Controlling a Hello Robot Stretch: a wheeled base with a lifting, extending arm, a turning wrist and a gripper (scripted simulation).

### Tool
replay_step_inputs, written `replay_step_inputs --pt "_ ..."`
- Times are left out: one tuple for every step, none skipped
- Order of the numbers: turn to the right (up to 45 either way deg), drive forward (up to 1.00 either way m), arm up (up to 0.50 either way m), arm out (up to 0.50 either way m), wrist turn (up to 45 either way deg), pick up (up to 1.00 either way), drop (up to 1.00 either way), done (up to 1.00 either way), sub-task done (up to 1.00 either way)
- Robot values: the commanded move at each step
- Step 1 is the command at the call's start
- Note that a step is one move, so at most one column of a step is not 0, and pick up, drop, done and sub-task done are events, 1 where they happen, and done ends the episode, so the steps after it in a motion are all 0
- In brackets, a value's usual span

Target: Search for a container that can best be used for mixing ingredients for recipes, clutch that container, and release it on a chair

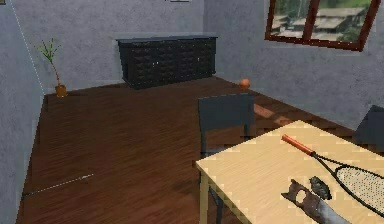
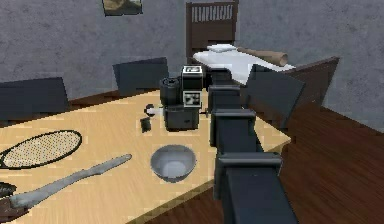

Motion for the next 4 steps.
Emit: replay_step_inputs --pt "0.0 0.00 -0.28 0.00 0.0 0.00 0.00 0.00 0.00" --pt "0.0 0.00 0.00 0.00 0.0 1.00 0.00 0.00 0.00" --pt "0.0 0.00 0.10 0.00 0.0 0.00 0.00 0.00 0.00" --pt "0.0 0.00 0.18 0.00 0.0 0.00 0.00 0.00 0.00"
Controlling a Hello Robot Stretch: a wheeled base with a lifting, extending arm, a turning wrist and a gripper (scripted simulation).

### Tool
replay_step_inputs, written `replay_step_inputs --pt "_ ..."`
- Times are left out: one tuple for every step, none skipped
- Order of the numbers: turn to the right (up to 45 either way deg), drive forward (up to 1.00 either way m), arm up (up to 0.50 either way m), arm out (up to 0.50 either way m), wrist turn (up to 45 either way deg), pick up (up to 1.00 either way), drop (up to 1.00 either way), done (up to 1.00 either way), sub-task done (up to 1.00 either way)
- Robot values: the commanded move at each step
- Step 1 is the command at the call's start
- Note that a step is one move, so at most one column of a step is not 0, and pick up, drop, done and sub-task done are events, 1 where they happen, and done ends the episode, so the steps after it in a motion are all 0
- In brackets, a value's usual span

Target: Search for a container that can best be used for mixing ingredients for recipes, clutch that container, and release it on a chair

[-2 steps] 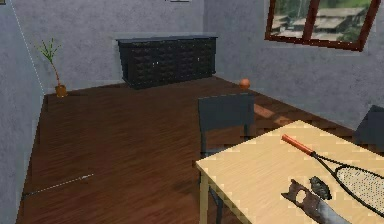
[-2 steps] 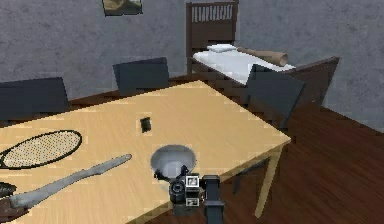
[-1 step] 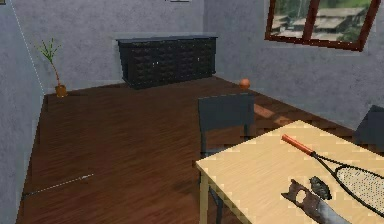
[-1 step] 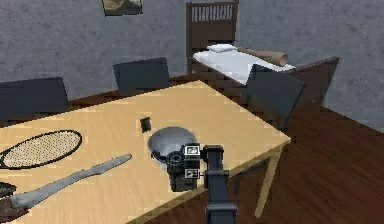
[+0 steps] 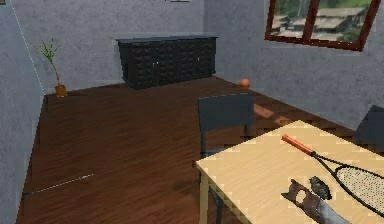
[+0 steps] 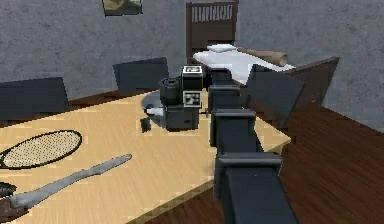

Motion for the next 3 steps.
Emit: replay_step_inputs --pt "0.0 0.00 0.00 0.00 -45.0 0.00 0.00 0.00 0.00" --pt "0.0 0.00 0.00 0.00 -45.0 0.00 0.00 0.00 0.00" --pt "0.0 0.00 0.00 0.00 -27.0 0.00 0.00 0.00 0.00"
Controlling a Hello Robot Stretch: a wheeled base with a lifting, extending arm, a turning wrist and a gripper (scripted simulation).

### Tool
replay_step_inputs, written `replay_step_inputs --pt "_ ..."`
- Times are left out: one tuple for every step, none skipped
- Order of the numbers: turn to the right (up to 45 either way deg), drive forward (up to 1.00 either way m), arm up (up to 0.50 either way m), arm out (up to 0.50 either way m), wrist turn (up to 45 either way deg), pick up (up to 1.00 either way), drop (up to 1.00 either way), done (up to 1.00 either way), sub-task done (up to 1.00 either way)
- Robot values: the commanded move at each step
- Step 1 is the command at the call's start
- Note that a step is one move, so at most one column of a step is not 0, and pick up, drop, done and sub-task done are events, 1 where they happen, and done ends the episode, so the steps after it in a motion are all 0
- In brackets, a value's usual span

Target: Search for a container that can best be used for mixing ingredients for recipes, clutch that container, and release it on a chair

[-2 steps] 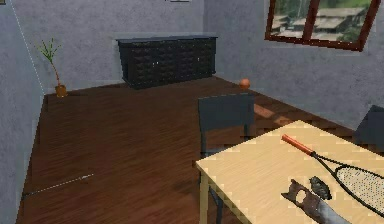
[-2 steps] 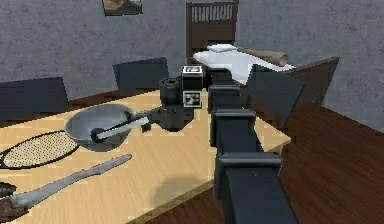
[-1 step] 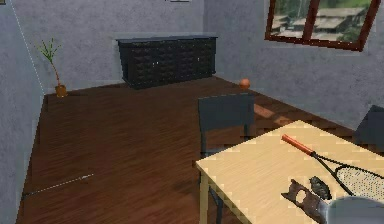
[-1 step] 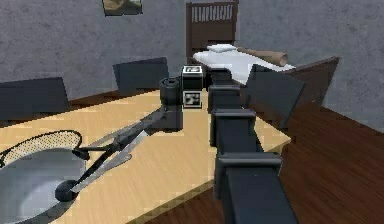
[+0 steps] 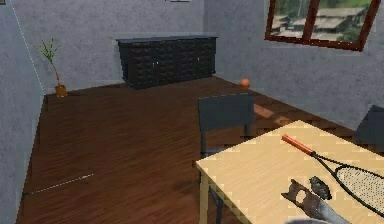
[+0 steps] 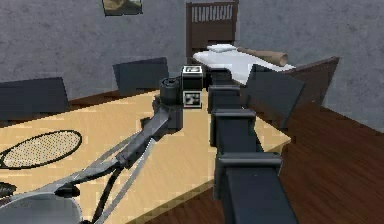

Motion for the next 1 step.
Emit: replay_step_inputs --pt "0.0 0.00 0.00 -0.22 0.0 0.00 0.00 0.00 0.00"
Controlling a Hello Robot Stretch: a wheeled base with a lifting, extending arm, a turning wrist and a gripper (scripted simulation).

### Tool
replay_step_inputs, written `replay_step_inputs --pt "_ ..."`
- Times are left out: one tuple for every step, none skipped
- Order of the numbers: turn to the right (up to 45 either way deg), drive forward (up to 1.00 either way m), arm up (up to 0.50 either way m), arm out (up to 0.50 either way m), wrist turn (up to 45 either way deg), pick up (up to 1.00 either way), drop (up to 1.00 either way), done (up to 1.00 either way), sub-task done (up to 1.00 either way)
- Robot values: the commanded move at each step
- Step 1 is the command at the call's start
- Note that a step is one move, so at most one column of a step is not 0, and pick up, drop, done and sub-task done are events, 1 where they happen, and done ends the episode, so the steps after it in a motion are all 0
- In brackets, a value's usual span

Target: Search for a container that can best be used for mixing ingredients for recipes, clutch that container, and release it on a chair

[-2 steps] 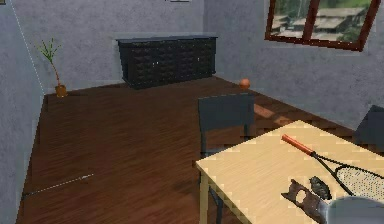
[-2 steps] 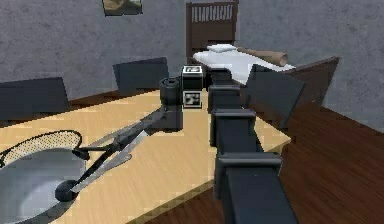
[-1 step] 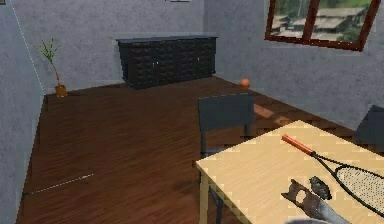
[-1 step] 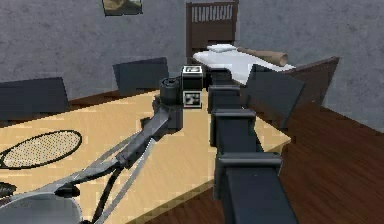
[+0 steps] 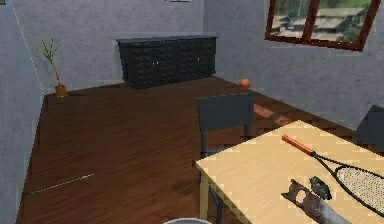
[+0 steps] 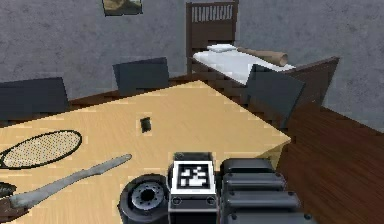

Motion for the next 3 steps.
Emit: replay_step_inputs --pt "-39.0 0.00 0.00 0.00 0.0 0.00 0.00 0.00 0.00" --pt "0.0 0.90 0.00 0.00 0.0 0.00 0.00 0.00 0.00" --pt "45.0 0.00 0.00 0.00 0.0 0.00 0.00 0.00 0.00"
